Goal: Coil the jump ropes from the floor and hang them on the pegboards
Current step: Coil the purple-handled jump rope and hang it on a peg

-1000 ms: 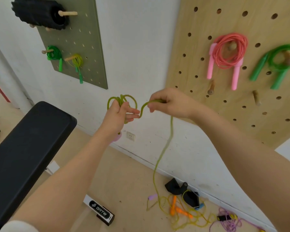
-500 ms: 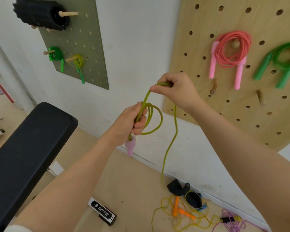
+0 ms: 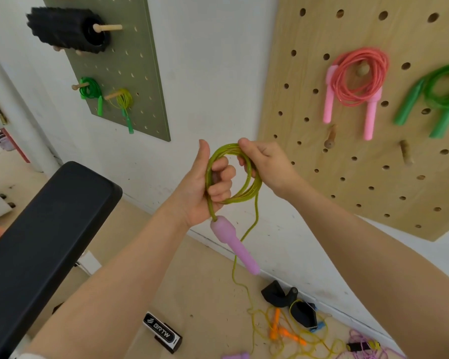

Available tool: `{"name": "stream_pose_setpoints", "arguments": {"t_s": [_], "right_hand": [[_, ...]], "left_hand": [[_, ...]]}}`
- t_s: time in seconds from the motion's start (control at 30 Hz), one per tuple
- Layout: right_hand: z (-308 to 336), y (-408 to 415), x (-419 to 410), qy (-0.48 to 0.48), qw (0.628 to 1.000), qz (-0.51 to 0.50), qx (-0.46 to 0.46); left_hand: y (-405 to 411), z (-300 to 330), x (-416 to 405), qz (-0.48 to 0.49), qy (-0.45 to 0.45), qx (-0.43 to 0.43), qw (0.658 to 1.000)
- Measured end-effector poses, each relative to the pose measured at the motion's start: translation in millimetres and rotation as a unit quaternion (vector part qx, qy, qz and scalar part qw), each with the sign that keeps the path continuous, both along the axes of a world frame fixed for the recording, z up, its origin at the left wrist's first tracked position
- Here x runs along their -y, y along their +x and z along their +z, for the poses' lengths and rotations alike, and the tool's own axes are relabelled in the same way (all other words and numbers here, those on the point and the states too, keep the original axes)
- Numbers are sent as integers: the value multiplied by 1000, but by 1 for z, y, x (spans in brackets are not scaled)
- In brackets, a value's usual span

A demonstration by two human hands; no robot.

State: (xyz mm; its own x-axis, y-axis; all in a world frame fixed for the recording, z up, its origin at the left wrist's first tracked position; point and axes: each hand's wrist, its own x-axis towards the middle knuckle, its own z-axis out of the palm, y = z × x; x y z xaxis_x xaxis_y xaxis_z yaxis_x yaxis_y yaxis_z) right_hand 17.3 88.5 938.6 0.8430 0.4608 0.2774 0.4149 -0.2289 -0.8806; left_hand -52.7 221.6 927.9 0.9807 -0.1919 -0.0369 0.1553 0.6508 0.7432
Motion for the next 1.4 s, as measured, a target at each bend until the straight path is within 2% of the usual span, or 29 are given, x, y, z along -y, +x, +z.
{"name": "stream_pose_setpoints", "arguments": {"t_s": [0.1,0.17,0.27,0.33,0.4,0.43,0.5,0.57,0.63,0.7,0.77,0.8,0.93,1.1,1.2,1.3,1.4], "right_hand": [[-1,2,-2,20,1000,-12,-6],[-5,5,-1,-7,999,10,-34],[-25,15,21,-67,991,56,-101],[-45,21,42,-89,979,71,-167],[-57,21,53,-132,972,50,-188],[-60,20,52,-188,969,41,-155],[-57,14,40,-343,937,56,-27],[-51,2,21,-454,880,101,95],[-36,-12,4,-473,856,127,168],[-15,-22,-6,-451,854,156,207],[2,-20,-5,-426,860,178,219],[9,-17,-2,-413,867,170,220],[11,-8,10,-372,901,86,207],[17,-1,20,-297,940,26,164],[22,0,32,-196,975,75,68],[21,-1,40,-113,985,124,32],[15,-1,47,-29,991,131,-20]], "left_hand": [[4,5,4,-13,-20,25,999],[7,3,0,13,-74,52,996],[7,-2,-19,51,-214,115,969],[5,-1,-34,112,-216,133,961],[4,-1,-37,168,-151,116,967],[6,-4,-35,192,-100,98,971],[11,-9,-24,226,27,67,972],[15,-13,-12,220,147,60,962],[15,-16,-3,185,308,74,930],[12,-21,-1,140,442,82,882],[9,-26,-2,101,509,86,851],[8,-27,-2,85,520,86,846],[9,-19,-5,33,434,64,898],[11,-12,-15,-99,340,26,935],[7,-8,-17,-131,269,24,954],[6,-3,-7,-166,180,64,967],[9,-3,10,-191,78,88,975]]}}
